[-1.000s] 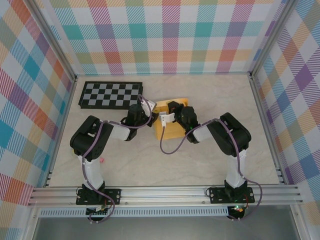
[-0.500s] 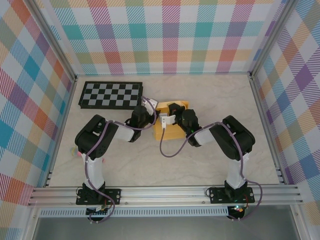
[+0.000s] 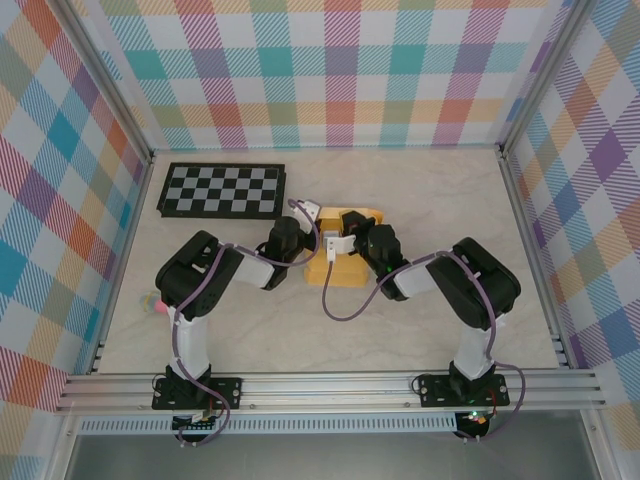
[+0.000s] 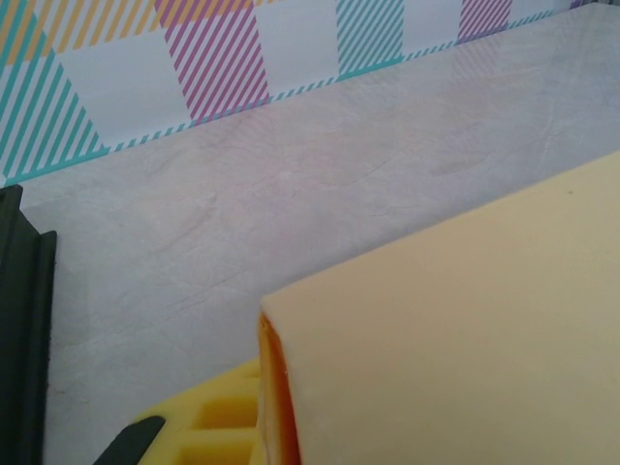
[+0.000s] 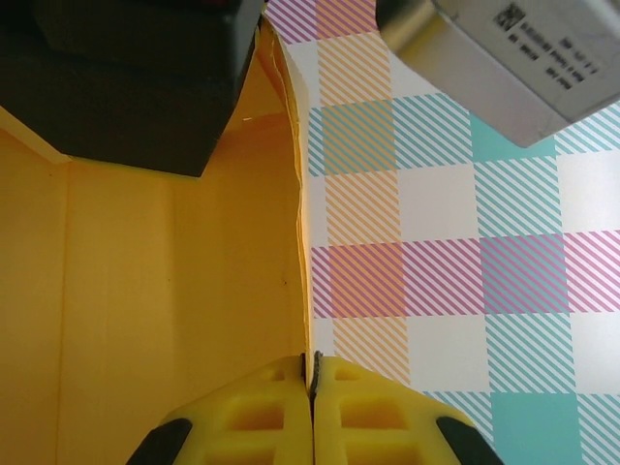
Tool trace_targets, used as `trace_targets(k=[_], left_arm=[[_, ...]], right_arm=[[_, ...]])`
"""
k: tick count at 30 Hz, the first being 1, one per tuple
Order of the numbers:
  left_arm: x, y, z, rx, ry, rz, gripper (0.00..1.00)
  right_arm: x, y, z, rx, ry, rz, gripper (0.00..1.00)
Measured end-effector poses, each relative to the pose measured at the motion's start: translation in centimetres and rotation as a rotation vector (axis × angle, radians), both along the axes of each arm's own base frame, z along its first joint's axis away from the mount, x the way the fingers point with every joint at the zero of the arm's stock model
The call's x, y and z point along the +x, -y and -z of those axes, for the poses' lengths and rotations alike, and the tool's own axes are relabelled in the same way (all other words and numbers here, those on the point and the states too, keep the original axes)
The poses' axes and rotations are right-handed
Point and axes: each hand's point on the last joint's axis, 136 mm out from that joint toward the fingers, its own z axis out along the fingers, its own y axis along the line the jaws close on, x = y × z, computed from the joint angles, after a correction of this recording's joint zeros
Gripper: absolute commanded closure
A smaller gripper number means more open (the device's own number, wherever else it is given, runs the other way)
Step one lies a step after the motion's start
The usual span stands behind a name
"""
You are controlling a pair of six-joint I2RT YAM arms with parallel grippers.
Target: Fold the paper box
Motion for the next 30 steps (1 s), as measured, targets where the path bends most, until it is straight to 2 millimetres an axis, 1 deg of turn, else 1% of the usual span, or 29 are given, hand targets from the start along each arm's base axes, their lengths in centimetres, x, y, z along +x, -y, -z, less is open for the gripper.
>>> trace_targets(k=[1,3,4,5,7,9,12,13,14,16,18,20,22,24,27,29,30], left_arm=[[0.0,-0.1,0.1,-0.012,-0.007,-0.011,0.96],[0.0,-0.1,0.2,-0.035,-0.025,-0.024,0.96],[0.0,-0.2,0.3,-0.043,-0.037,-0.029,0.96],[0.0,-0.2,0.5,-0.052,-0.051,-0.034,0.96],[-0.2,-0.3,0.6,-0.074,-0.082,-0.046,0.96],[-0.4,-0.4,0.3,-0.106,-0.11,-0.061,0.96],[-0.5,-0.7,-1.3,-0.183,-0.133,-0.093,0.97],[-0.6,-0.9,-1.9,-0.21,-0.14,-0.104,0.98],[-0.7,-1.1,-2.6,-0.243,-0.153,-0.12,0.98],[-0.9,-1.5,-3.9,-0.308,-0.182,-0.148,0.99],[-1.1,-2.1,-5.0,-0.373,-0.22,-0.182,1.0],[-1.3,-2.7,-6.0,-0.432,-0.258,-0.205,1.0],[-1.6,-3.2,-6.4,-0.451,-0.285,-0.215,1.0],[-1.9,-3.5,-6.2,-0.431,-0.305,-0.209,1.0],[-2.2,-3.5,-5.4,-0.382,-0.334,-0.18,1.0],[-2.5,-3.4,-4.9,-0.368,-0.358,-0.153,1.0],[-2.5,-3.3,-4.8,-0.368,-0.367,-0.139,1.0]], right_arm=[[-0.3,-0.2,0.1,0.001,-0.011,-0.01,0.83],[-1.5,-1.0,0.0,0.015,-0.051,-0.05,0.76],[-1.9,-1.2,-0.2,0.032,-0.077,-0.064,0.74],[-2.4,-1.2,-0.9,0.059,-0.108,-0.077,0.71],[-3.6,-1.2,-3.1,0.137,-0.166,-0.104,0.69],[-4.5,-0.5,-6.5,0.247,-0.213,-0.114,0.67],[-5.4,0.8,-10.7,0.397,-0.29,-0.131,0.67],[-5.6,1.3,-11.6,0.442,-0.321,-0.135,0.66],[-5.9,1.9,-12.6,0.5,-0.363,-0.136,0.61],[-6.2,3.1,-13.6,0.609,-0.458,-0.115,0.56],[-6.0,5.0,-13.8,0.739,-0.577,-0.04,0.56],[-5.1,7.7,-13.8,0.889,-0.703,0.069,0.57],[-4.3,10.2,-13.6,1.0,-0.794,0.152,0.57],[-3.8,12.7,-12.9,1.086,-0.87,0.221,0.57],[-3.5,14.9,-10.9,1.133,-0.988,0.275,0.58],[-3.2,15.4,-9.5,1.123,-1.069,0.286,0.6],[-3.1,15.3,-8.8,1.099,-1.114,0.273,0.6]])
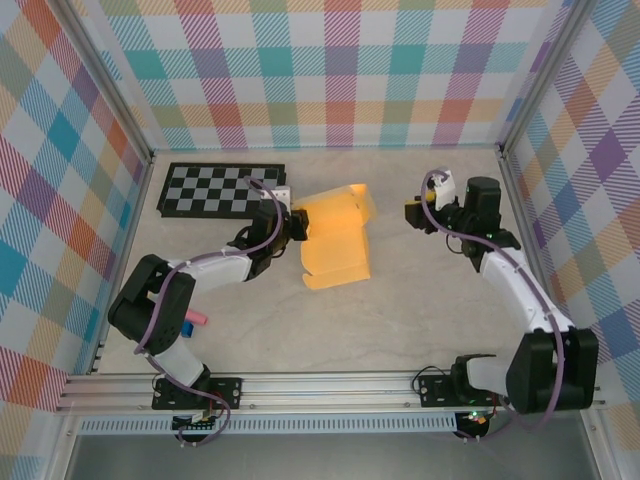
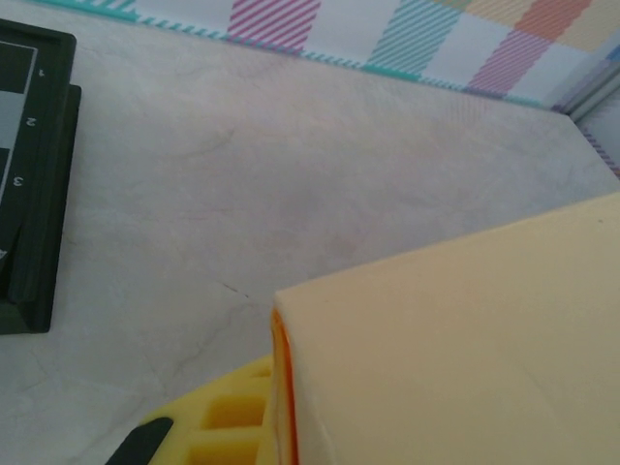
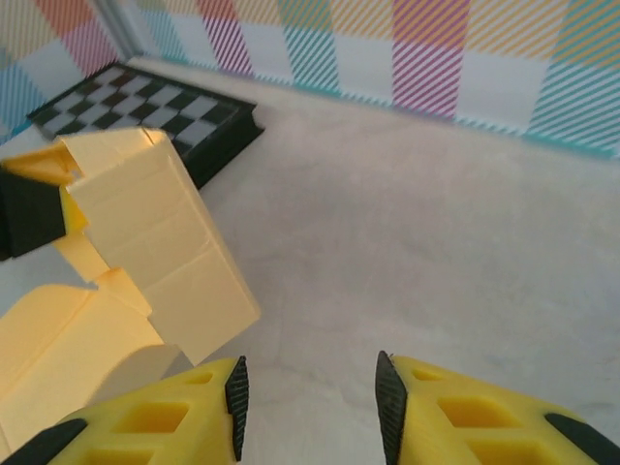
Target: Fold the paper box
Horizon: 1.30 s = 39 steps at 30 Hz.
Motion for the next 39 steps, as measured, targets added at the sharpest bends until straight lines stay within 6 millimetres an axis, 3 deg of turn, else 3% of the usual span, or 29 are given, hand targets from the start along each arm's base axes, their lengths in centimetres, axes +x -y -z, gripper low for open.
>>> trace_targets(k=[8,17,21,27,39], left_arm=[[-0.5,0.8,2.7,-0.02,-0.095,0.104,1.0],[-1.2,1.9,2.6,0.086,-0.019,0.26,1.0],[-1.0,1.6,2.7,0.099,-0.009,0.274,1.0],[-0.9,1.5,2.7,0.099,-0.009,0.275,1.0],[-0.6,1.2,3.2,0.102,-0.015,0.268,1.0]], right_arm=[[-2.2,-3.4,4.4,-0.045,-0.025,-0.323,0.59],[-1.4,-6.2,8.6,-0.092,-0.023,-0.478,0.6],[-1.1,-7.8,8.4,-0.089,-0.015,-0.575,0.61],[-2.5,-9.9,8.5,-0.093,0.008,-0.657,0.63],[-4.5,-10.5,8.4,-0.085,-0.038,-0.774,0.59]])
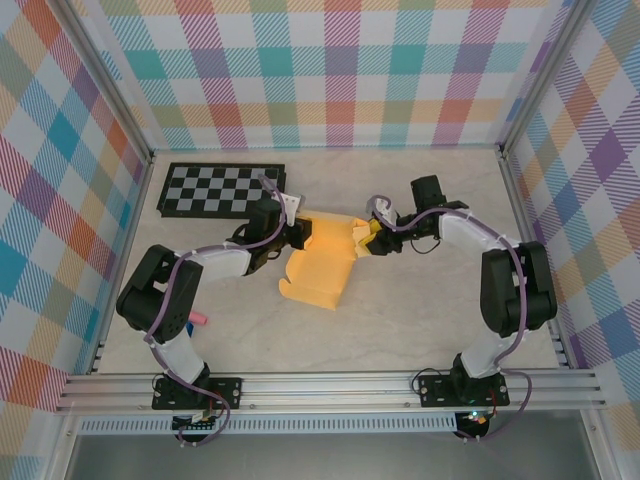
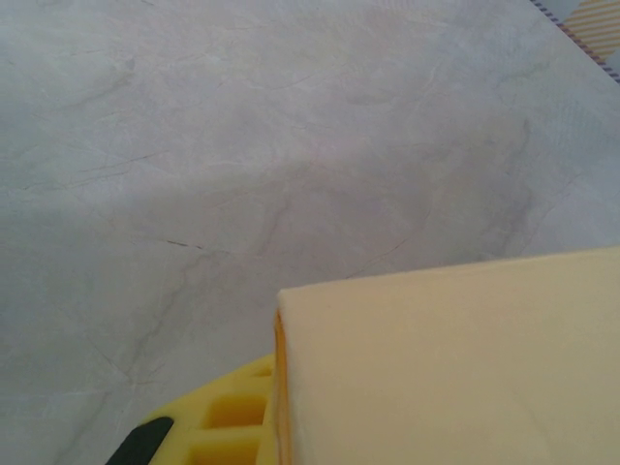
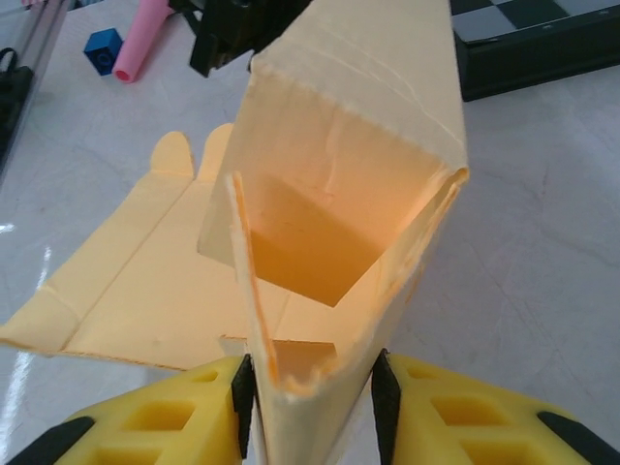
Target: Fold the paper box
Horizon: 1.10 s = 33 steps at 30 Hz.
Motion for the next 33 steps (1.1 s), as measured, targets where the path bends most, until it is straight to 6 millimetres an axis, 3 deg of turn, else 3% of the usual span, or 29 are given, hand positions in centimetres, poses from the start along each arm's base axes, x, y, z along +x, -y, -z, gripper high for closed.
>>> trace_targets(k=[11,17,27,33], left_arm=[[0.5,-0.9,1.1,0.023,-0.014,-0.031,1.0],[0.8,-1.2,1.1,0.032,-0.01,-0.051,1.0],[1.0,-2.7,2.0,0.059,0.002,-0.124,1.0],[1.0,-3.1,2.1,0.061,0.023,-0.16,1.0]], right_arm=[[-1.0,-0.1,-0.3,-0.005,-0.072,-0.05,0.62],[-0.2,-0.1,0.6,-0.038,-0.035,0.042,0.62],[-0.1,-2.4,3.1,-0.11,0.057,0.151,0.67],[2.3,-2.5,3.2,-0.153,0.127,0.286,0.68]])
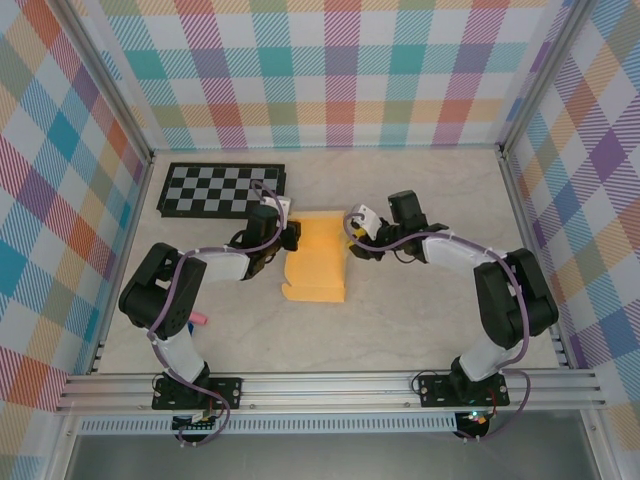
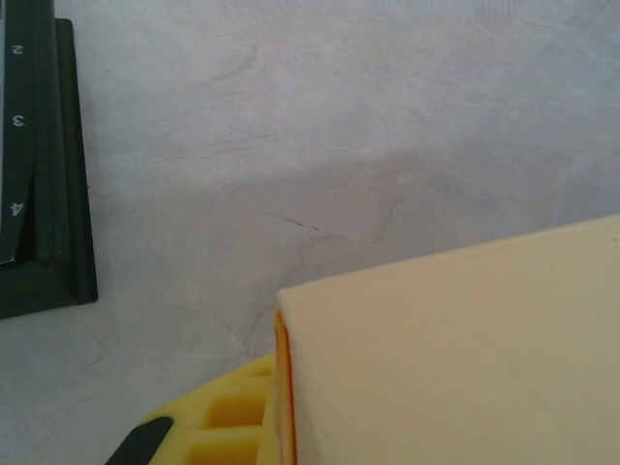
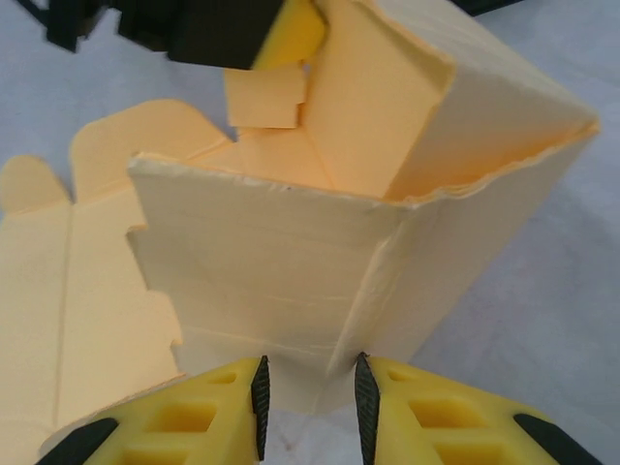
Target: Fold the paper box
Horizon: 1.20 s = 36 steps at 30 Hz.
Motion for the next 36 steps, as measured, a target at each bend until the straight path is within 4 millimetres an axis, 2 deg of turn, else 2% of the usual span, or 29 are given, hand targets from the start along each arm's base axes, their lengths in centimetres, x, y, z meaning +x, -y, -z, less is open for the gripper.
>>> trace_targets(k=[4,7,12,19,29,36], left_arm=[[0.4,-0.2,-0.5,-0.008,0.025,-0.024,1.0],[0.5,-0.5,-0.5,0.001,0.03,-0.04,1.0],[0.4,-1.0,0.0,0.017,0.024,-0.061,1.0],[0.4,-0.9,0.1,0.017,0.023,-0.059,1.0],[0.2,-1.3,0.6,0.027,-0.001,-0.071,1.0],[0.4,-1.5,0.4,0.02,0.011,-0.122,1.0]], right_arm=[[1.1,-0.6,-0.1,-0.019,0.041,0.063,0.67],[1.6,-1.2,0.7,-0.039,0.052,0.09,0.66],[2.9,-1.2,1.4,-0.07,0.083,0.15,0.64],[4.7,-1.9,0.9,-0.056,0.1,0.166,0.62],[5.6,-2.1,1.8,-0.06,0.093,0.193,0.68],[7.2,-2.8,1.3,-0.069,0.18,0.31,0.7]])
